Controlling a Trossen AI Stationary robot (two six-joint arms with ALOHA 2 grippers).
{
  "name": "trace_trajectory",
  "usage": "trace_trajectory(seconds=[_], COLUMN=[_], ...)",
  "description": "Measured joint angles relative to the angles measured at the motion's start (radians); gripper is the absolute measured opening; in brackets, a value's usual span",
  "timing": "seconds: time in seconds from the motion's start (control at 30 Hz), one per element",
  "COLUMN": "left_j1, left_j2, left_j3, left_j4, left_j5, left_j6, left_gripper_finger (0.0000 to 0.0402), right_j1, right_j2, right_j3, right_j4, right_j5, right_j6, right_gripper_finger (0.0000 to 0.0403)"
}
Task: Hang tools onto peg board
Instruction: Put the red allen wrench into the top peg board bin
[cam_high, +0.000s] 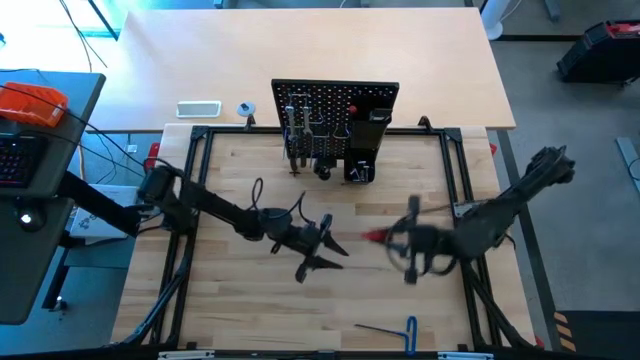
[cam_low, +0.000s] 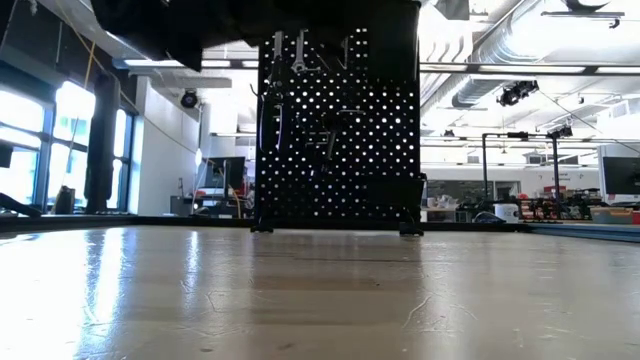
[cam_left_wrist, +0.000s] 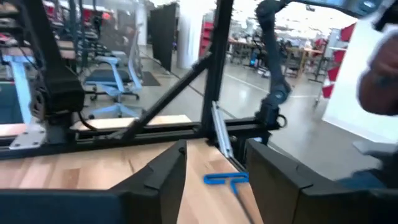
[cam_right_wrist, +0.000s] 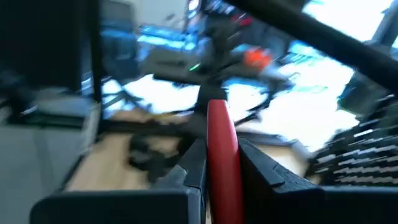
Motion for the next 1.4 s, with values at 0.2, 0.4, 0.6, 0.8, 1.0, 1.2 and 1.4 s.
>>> trace_trajectory(seconds=[0.2, 0.4, 0.6, 0.8, 1.0, 1.2, 1.4], left_j1=[-0.012, -0.044, -0.065, -0.073, -0.075, -0.079, -0.091], left_j2=[-0.084, -0.080, -0.066, -0.066, -0.066, -0.066, -0.066], left_j3=[-0.039, -0.043, -0.043, -0.043, -0.043, -0.043, -0.043], left_j4=[-0.068, -0.107, -0.139, -0.152, -0.152, -0.153, -0.162], left_j5=[0.004, 0.002, -0.027, -0.053, -0.058, -0.059, -0.059], left_j6=[0.001, 0.001, -0.005, -0.006, -0.020, -0.034, -0.033], left_gripper_finger=[0.0170, 0.0170, 0.0170, 0.0170, 0.0170, 0.0170, 0.0170], right_j1=[-0.048, -0.140, -0.285, -0.473, -0.729, -0.966, -1.084], right_j2=[-0.134, -0.156, -0.120, -0.027, 0.116, 0.237, 0.326], right_j3=[0.077, 0.249, 0.447, 0.685, 0.945, 1.099, 1.146], right_j4=[0.010, 0.033, 0.001, -0.223, -0.584, -0.785, -0.908], right_j5=[0.077, 0.019, -0.128, -0.217, -0.332, -0.547, -0.707], right_j6=[-0.235, -0.475, -0.553, -0.460, -0.254, -0.106, -0.029], right_gripper_finger=[0.0045, 0.0045, 0.0045, 0.0045, 0.0045, 0.0045, 0.0045])
